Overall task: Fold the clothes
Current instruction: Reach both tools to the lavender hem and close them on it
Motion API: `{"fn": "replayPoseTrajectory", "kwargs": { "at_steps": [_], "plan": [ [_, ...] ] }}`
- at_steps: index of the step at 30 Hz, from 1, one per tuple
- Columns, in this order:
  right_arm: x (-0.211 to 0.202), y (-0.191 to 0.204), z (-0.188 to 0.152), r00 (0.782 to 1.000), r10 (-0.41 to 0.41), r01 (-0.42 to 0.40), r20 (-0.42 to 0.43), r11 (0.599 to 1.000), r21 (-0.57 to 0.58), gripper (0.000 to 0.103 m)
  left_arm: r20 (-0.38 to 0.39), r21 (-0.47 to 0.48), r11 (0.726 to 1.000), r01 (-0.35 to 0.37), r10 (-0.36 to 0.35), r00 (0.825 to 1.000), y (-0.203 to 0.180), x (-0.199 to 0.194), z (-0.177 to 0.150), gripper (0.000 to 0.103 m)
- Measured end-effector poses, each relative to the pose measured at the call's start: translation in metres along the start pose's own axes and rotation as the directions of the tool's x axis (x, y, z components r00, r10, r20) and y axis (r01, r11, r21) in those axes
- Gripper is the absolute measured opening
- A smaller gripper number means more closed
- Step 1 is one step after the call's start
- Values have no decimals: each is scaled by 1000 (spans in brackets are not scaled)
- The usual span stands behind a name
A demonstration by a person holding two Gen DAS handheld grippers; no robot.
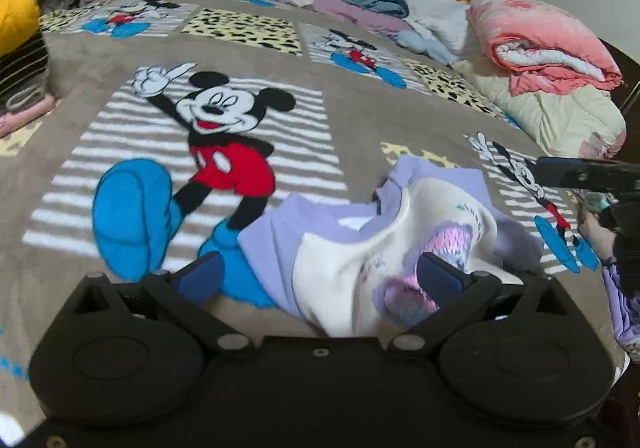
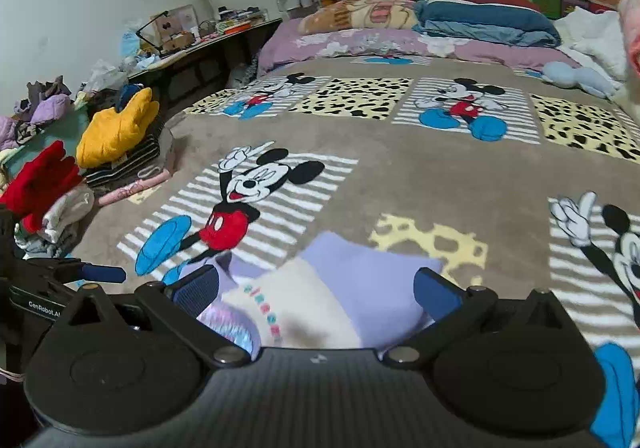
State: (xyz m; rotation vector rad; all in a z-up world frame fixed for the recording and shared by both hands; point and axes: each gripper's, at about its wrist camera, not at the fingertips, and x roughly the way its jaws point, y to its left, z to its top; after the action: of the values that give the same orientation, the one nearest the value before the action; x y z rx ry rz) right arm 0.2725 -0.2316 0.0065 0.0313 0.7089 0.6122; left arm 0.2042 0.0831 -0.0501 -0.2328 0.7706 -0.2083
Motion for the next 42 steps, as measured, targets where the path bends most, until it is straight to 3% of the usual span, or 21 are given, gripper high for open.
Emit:
{"fn": "replayPoseTrajectory", "kwargs": {
  "at_steps": [7,9,13,17,23,33,37,39,42],
  "plan": [
    [38,1,13,996,3,-17,-93,989,-148,103,-35,55,998,8,-6,999,10,26,12,102],
    [48,3,14,993,17,-38,-121,983,-177,97,-48,61,998,14,-11,999,14,33,14,101],
    [65,2,16,987,26,-57,-156,978,-198,96,-68,77,997,25,-20,997,20,45,18,97],
    [79,-2,19,984,29,-66,-177,976,-208,96,-95,88,995,43,-35,995,28,57,21,86],
    [100,-12,30,975,65,-110,-211,972,-209,96,-138,96,993,72,-58,989,38,75,23,81],
    [146,-32,40,921,172,-237,-349,960,-152,95,-173,132,979,156,-132,976,46,88,25,73],
    [159,-33,38,880,229,-301,-415,946,-117,76,-181,118,974,194,-171,968,51,87,27,67],
    [160,-31,37,861,252,-331,-441,937,-111,63,-183,115,972,207,-184,966,52,85,27,59],
    [154,-25,34,854,262,-355,-449,925,-135,42,-180,145,968,204,-177,968,49,82,26,48]
  ]
}}
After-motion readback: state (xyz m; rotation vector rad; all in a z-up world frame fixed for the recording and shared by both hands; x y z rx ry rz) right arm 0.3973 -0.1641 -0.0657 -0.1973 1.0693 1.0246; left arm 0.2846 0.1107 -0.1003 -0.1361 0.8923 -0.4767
